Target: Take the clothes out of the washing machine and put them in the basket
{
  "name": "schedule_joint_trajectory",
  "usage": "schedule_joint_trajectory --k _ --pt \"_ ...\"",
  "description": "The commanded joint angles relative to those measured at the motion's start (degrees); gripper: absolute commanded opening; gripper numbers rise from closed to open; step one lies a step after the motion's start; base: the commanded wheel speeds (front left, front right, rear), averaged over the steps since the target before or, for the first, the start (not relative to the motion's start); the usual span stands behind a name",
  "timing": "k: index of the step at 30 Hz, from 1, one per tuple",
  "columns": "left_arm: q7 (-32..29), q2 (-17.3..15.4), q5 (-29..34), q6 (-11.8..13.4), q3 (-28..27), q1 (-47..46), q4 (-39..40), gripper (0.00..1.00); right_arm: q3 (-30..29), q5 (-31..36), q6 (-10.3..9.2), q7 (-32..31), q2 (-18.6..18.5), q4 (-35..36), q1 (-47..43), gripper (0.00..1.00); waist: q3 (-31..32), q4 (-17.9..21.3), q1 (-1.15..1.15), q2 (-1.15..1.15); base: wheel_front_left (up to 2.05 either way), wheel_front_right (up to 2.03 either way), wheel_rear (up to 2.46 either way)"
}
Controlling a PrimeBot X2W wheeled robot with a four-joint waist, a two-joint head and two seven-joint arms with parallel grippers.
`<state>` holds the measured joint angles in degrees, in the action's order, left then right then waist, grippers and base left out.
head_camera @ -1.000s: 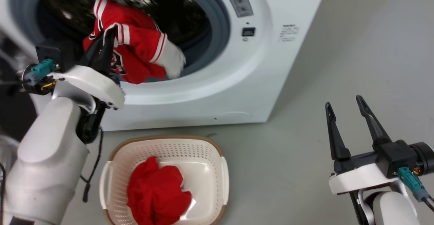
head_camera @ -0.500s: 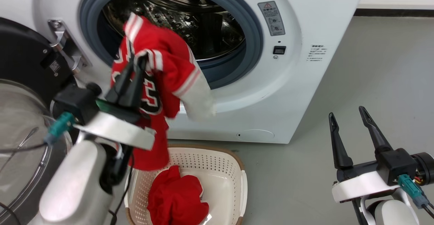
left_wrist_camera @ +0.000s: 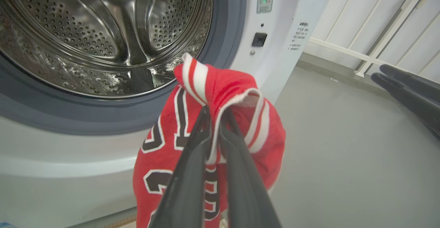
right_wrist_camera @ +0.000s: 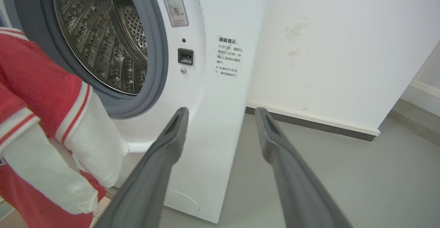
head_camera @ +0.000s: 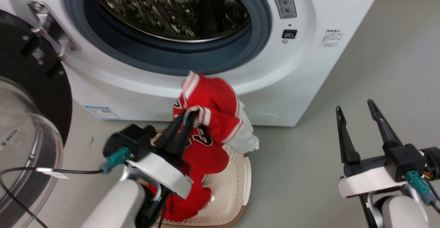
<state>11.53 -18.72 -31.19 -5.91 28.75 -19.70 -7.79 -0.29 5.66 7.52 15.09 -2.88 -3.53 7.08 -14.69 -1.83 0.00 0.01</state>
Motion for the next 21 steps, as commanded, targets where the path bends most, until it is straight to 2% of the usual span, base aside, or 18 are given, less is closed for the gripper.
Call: schedule_joint_trajectory --k 1,11,21 --pt "0.3 0.3 0.0 -0.2 0.3 0.8 -0.5 0.00 -0.1 -0.2 -0.06 0.1 0.0 0.4 0.9 1.00 -1.6 0.7 0.00 -0.01 0.00 0.00 0.00" --pt "1.6 3.7 2.6 -1.1 5.8 -3.9 -16.8 0.00 -0.1 -0.3 -0.06 0.1 0.0 2.1 4.8 1.00 -11.5 3.4 0.00 -0.01 0.00 0.00 0.00" --pt "3.3 5.6 4.7 -1.5 9.2 -14.2 -34.3 0.00 0.4 -0.9 -0.06 0.1 0.0 4.5 9.0 1.00 -23.3 7.3 0.00 -0.01 0.00 0.00 0.00"
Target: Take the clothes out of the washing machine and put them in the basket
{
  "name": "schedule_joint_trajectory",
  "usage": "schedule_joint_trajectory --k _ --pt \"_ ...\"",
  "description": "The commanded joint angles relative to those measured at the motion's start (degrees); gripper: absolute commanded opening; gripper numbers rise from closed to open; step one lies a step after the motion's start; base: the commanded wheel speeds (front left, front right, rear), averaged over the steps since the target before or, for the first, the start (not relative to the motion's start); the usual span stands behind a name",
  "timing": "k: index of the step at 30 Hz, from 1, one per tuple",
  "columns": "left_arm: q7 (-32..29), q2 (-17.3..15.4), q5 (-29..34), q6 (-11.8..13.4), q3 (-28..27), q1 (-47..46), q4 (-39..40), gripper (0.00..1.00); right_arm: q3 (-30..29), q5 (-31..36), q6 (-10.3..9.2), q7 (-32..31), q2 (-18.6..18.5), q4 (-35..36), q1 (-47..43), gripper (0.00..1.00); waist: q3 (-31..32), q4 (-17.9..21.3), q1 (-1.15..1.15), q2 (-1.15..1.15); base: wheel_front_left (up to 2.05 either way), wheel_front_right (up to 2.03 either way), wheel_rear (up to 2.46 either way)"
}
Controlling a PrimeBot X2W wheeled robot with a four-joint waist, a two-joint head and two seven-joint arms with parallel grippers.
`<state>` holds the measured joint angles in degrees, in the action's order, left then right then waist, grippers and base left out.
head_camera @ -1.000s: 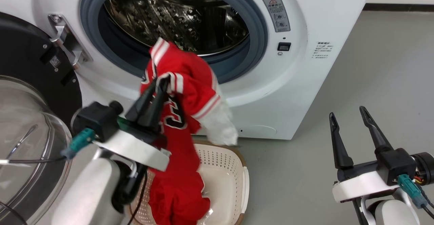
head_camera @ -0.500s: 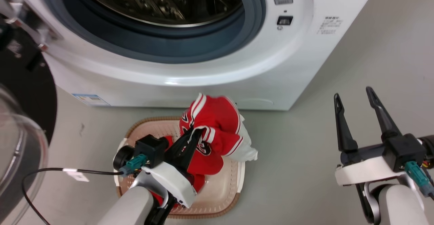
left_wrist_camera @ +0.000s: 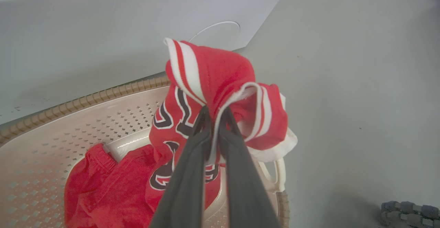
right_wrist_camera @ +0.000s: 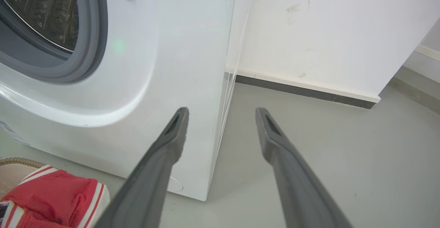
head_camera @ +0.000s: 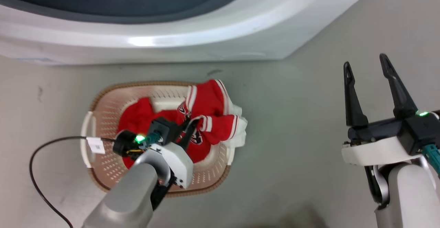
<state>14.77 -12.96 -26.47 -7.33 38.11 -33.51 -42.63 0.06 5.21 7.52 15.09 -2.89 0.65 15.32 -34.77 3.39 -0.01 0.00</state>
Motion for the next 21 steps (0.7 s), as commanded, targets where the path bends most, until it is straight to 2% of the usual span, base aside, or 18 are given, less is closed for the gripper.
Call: schedule_joint_trajectory --k 1,11,21 --pt "0.2 -0.2 0.0 -0.1 -0.1 -1.3 -1.1 0.00 0.2 -0.6 -0.06 0.1 0.0 0.4 1.1 1.00 -4.1 2.6 0.01 0.00 0.00 0.00 0.00" --pt "0.5 0.0 -1.4 -0.1 2.0 -9.7 -15.1 0.00 1.8 -2.2 -0.06 0.1 0.0 2.2 3.8 1.00 -11.7 6.0 0.01 0.00 0.00 0.00 0.00" --pt "-0.2 2.0 -3.1 -0.1 6.6 -15.4 -25.0 0.00 2.3 -2.5 -0.06 0.1 0.0 3.4 4.9 1.00 -15.9 6.8 0.01 0.00 0.00 0.00 0.00"
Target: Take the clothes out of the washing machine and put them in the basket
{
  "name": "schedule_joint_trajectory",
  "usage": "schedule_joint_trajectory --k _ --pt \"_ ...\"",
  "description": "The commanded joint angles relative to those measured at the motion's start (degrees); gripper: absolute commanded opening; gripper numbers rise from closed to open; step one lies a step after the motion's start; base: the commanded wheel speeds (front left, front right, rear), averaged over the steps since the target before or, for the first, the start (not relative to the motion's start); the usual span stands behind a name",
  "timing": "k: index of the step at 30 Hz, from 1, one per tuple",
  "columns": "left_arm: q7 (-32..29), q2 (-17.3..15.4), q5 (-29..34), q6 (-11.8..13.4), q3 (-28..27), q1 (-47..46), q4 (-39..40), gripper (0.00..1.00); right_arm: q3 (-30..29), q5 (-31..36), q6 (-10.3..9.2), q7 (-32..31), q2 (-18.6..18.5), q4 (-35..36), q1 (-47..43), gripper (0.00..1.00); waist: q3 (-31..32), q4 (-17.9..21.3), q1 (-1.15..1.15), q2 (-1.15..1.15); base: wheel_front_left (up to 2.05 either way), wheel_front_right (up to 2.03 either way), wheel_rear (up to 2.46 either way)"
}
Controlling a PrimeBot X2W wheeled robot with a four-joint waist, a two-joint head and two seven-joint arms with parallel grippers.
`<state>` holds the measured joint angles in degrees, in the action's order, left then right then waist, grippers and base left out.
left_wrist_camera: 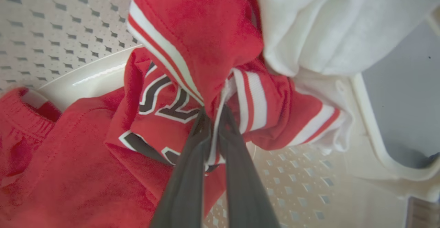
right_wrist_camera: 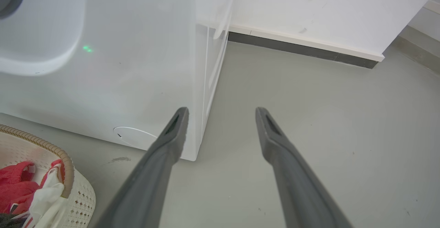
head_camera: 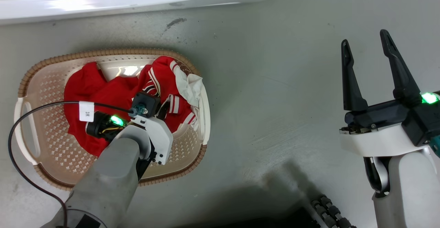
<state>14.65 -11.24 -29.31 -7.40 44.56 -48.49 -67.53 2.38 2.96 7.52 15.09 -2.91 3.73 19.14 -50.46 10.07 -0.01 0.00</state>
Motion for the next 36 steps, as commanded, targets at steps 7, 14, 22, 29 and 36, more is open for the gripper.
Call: schedule_joint_trajectory --k 7,14,22,29,36 --pt "0.4 0.9 -1.8 -0.1 0.9 -1.0 -2.2 1.00 -0.3 0.6 -0.06 0.1 0.0 -0.4 1.1 1.00 0.6 -0.5 0.01 0.00 0.00 0.00 0.00" --pt "0.6 0.1 -1.2 0.1 -0.8 1.2 3.7 1.00 -1.2 1.3 -0.06 0.1 0.0 -2.1 0.4 1.00 6.8 -2.5 0.01 0.00 0.00 0.00 0.00" --pt "0.5 -1.2 3.4 1.0 -7.5 8.2 18.1 1.00 -3.1 2.5 -0.06 0.1 0.0 -5.0 -2.6 1.00 18.5 -6.2 0.01 0.00 0.00 0.00 0.00" --pt "0.6 -2.3 8.2 2.0 -15.4 15.0 31.1 1.00 -5.0 4.0 -0.06 0.1 0.0 -6.6 -6.1 1.00 28.1 -9.4 0.01 0.00 0.00 0.00 0.00" --pt "0.6 -2.7 11.1 3.0 -23.2 22.0 41.3 1.00 -6.0 4.5 -0.06 0.1 0.0 -7.3 -9.0 1.00 34.6 -11.5 0.01 0.00 0.00 0.00 0.00"
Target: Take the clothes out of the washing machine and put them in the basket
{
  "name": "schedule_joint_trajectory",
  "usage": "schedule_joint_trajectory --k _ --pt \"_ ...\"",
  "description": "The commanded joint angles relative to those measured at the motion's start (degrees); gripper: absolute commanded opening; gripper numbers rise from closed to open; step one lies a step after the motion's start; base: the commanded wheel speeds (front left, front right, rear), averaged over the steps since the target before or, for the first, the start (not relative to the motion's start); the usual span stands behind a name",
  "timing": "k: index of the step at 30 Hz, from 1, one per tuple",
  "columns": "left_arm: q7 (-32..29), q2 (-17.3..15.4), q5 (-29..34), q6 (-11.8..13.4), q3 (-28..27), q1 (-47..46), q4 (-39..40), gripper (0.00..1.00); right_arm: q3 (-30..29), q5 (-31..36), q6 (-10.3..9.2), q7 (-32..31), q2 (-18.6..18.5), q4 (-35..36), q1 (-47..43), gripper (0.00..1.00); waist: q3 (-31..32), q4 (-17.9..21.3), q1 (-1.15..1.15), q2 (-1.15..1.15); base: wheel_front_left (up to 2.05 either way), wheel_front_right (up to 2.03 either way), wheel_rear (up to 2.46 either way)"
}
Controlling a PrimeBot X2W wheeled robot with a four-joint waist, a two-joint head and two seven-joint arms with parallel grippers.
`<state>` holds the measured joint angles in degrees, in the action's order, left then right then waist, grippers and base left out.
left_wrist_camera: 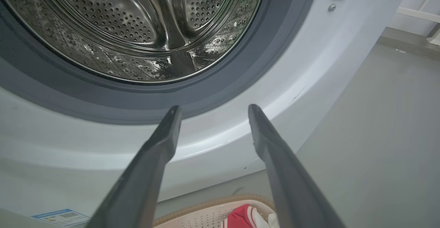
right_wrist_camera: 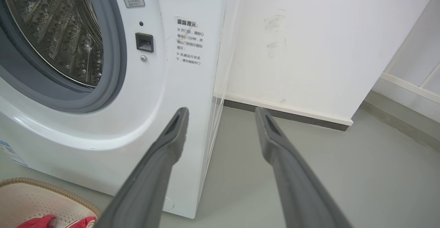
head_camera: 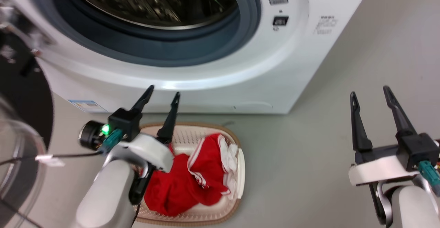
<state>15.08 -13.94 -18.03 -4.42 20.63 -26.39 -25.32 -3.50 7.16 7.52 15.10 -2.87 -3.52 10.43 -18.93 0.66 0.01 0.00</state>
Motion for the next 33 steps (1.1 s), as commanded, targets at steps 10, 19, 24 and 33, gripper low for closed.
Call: schedule_joint_trajectory --k 10,19,24,33 --pt "0.1 0.8 4.4 0.8 -9.2 12.8 11.7 1.00 -0.8 -0.7 -0.06 0.1 0.0 -0.6 -6.1 1.00 10.9 -4.0 -0.01 0.00 0.00 0.00 0.00" --pt "0.1 5.2 7.9 1.2 -15.3 25.3 18.0 1.00 -1.1 -1.6 -0.06 0.1 0.0 -1.4 -11.3 1.00 17.4 -3.3 -0.01 0.00 0.00 0.00 0.00" --pt "0.1 7.6 10.5 1.8 -17.3 29.9 19.9 1.00 -0.4 -2.2 -0.06 0.1 0.0 -1.3 -13.1 1.00 19.3 -2.7 -0.01 0.00 0.00 0.00 0.00" --pt "0.1 9.5 14.0 1.0 -18.5 33.2 20.5 1.00 -0.1 -3.0 -0.06 0.1 0.0 -1.4 -15.3 1.00 20.4 -2.2 -0.01 0.00 0.00 0.00 0.00"
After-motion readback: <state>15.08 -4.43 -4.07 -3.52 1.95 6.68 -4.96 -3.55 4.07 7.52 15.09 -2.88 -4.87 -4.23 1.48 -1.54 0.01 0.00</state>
